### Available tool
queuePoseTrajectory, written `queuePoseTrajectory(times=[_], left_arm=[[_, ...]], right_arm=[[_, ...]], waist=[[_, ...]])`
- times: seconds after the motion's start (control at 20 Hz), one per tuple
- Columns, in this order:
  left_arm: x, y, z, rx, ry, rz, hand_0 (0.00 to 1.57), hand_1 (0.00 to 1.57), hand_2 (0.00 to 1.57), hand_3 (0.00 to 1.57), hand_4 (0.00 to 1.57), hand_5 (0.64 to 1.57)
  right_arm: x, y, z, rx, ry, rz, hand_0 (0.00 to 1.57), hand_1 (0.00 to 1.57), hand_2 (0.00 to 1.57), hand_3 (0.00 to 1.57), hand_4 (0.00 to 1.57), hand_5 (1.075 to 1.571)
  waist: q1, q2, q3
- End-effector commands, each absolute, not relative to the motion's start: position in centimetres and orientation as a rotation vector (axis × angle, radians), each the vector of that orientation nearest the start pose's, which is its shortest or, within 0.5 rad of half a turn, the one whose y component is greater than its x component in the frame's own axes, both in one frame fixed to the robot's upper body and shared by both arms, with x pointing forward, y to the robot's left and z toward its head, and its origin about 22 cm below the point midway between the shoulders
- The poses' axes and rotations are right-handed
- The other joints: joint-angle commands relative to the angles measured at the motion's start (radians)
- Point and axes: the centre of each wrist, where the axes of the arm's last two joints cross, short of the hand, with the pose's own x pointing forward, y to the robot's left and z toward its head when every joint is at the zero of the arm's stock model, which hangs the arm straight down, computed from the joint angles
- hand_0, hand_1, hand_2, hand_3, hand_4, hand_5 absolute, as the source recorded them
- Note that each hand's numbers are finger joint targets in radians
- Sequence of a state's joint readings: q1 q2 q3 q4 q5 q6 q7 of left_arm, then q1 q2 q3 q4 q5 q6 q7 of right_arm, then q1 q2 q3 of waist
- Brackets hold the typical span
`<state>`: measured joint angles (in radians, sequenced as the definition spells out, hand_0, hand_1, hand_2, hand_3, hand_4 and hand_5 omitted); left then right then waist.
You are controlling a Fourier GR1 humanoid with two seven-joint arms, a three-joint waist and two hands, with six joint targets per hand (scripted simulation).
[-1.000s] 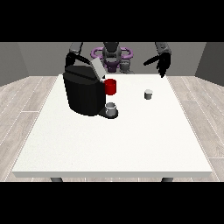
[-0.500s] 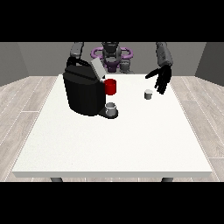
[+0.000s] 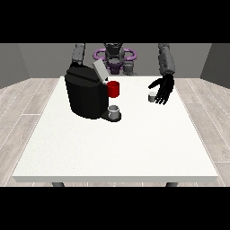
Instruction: Insert the coffee pod into the coffee machine and close the lid
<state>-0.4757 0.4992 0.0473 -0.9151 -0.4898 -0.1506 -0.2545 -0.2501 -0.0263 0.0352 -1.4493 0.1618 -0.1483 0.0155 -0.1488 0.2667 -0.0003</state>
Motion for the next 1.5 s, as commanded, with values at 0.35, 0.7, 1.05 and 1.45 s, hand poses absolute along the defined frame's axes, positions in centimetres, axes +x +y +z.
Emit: queuePoseTrajectory(times=[0.35, 0.7, 1.05, 1.45], left_arm=[[35.6, 34.4, 1.7, 0.763, -1.419, -1.071, 0.94, 0.94, 1.04, 0.87, 0.43, 1.571], [36.2, 34.8, 1.5, 0.792, -1.243, -1.216, 0.88, 0.88, 1.0, 0.82, 0.28, 1.571], [37.6, 33.2, 2.2, 0.724, -1.2, -1.277, 0.87, 0.87, 1.02, 0.92, 0.41, 1.571], [38.6, 31.6, 2.5, 0.587, -1.365, -1.194, 1.42, 1.42, 1.4, 1.33, 0.49, 1.571]], right_arm=[[29.8, -18.7, 2.1, -0.146, -1.677, 0.175, 0.0, 0.0, 0.0, 0.0, 0.0, 1.571], [30.5, -19.3, 1.6, -0.13, -1.627, 0.159, 0.0, 0.0, 0.0, 0.0, 0.0, 1.571], [30.2, -19.5, -1.1, -0.258, -1.581, 0.146, 0.0, 0.0, 0.0, 0.0, 0.0, 1.571], [29.6, -20.0, -1.4, -0.267, -1.493, 0.164, 0.0, 0.0, 0.0, 0.0, 0.0, 1.571]], waist=[[-0.018, 0.012, 0.0], [-0.018, 0.0, 0.0001], [0.013, -0.039, 0.0002], [0.018, -0.129, 0.0]])
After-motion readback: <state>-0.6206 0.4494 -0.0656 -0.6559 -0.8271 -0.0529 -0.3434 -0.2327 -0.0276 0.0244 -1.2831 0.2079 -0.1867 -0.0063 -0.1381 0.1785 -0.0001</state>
